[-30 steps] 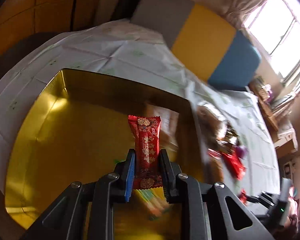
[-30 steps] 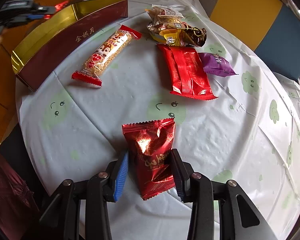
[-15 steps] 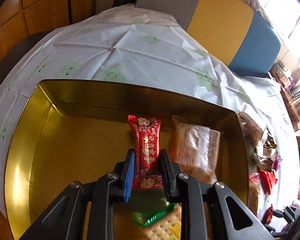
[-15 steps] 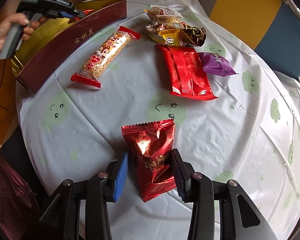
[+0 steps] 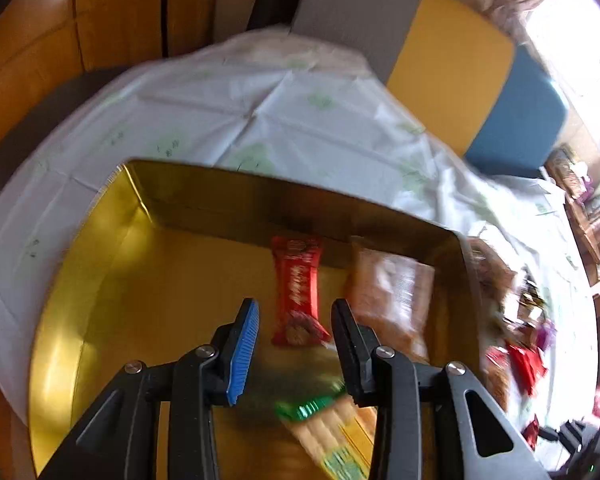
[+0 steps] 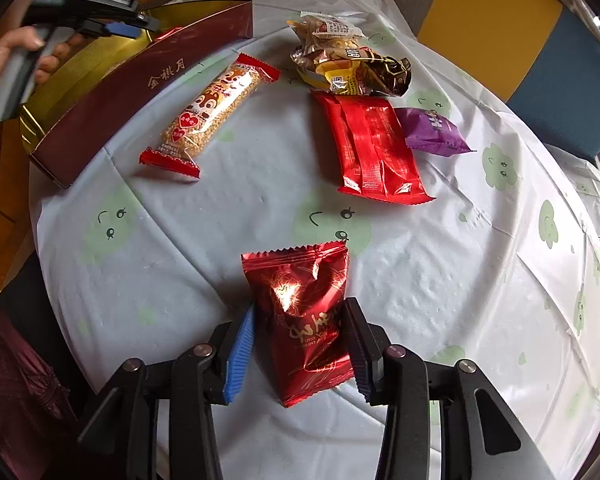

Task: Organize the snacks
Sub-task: 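Place the red candy bar into the gold tin and open the left tool, then carry the red candy into the gold tin and open the right tool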

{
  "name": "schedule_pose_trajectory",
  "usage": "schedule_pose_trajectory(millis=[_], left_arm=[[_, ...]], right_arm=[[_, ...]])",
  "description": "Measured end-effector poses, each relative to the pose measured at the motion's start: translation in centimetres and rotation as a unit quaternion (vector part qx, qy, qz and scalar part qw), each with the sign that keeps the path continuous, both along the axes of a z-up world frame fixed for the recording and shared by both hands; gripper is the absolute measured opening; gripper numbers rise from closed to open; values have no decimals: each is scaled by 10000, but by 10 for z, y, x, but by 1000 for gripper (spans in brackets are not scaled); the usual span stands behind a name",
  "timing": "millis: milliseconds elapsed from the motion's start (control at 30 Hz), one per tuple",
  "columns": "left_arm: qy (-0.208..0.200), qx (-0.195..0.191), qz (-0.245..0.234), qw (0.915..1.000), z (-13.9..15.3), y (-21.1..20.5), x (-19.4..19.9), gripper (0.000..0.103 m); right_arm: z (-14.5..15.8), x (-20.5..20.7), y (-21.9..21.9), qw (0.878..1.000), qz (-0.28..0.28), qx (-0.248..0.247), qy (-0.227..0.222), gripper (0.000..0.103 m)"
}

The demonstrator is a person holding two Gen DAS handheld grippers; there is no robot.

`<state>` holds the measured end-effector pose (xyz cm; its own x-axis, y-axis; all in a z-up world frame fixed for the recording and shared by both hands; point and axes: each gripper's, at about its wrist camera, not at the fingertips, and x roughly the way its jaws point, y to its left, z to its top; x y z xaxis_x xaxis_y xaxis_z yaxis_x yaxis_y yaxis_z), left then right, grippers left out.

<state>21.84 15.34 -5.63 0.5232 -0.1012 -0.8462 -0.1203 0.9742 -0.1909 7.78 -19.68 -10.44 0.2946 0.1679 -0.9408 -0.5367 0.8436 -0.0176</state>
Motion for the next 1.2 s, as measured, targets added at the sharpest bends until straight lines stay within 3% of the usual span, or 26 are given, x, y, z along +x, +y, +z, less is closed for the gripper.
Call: schedule_pose_trajectory(millis=[167, 300, 700, 1200], left_arm=[[-588, 265, -160, 9978, 29, -17, -49, 38], [-772, 378, -242, 9960, 38, -27, -78, 38], [-603, 616, -82, 9962, 29, -27, -121, 38], [-598, 521, 83, 9968, 22, -12, -144, 38]], right_arm=[[-1, -5, 3, 10000, 29, -39, -53, 44], [-1, -7, 5, 9999, 66, -92, -114, 44], [0, -10, 5, 9997, 101, -110, -200, 43], [-2, -10, 3, 9998, 9, -51, -213, 43]])
